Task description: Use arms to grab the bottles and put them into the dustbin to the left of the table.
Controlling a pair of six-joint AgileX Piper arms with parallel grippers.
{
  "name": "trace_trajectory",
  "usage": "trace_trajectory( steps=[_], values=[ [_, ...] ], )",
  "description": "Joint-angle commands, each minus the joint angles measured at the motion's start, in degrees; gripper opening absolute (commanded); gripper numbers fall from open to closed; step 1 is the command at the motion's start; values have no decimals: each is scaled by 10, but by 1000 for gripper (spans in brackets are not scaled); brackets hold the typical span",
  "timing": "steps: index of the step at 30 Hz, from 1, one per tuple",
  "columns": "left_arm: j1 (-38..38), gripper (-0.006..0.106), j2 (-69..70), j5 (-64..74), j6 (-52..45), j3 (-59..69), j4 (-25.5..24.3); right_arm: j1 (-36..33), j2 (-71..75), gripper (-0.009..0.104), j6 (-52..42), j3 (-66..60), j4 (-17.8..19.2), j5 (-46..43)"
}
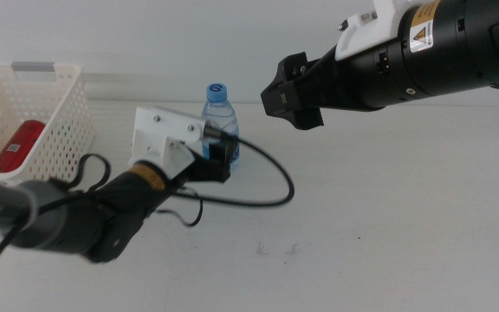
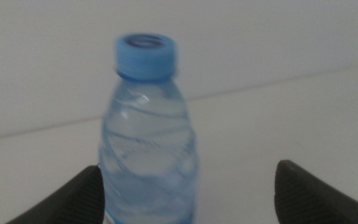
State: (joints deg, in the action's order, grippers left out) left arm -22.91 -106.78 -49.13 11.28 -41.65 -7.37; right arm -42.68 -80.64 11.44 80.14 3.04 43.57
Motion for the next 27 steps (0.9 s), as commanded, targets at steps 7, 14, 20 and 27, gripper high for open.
trace_trajectory(
  steps=[7, 14, 20, 27],
  values=[
    [7, 94, -55, 9, -24, -93, 48, 0, 3, 89, -6, -1, 2, -3],
    [12, 94, -101, 30, -24, -148, 43, 0, 3, 89, -6, -1, 2, -3],
    [12, 94, -160, 27, -24, -188, 32, 0, 3, 89, -6, -1, 2, -3],
    [12, 94, -226, -14, -24, -219, 29, 0, 3, 89, -6, -1, 2, -3]
  ],
)
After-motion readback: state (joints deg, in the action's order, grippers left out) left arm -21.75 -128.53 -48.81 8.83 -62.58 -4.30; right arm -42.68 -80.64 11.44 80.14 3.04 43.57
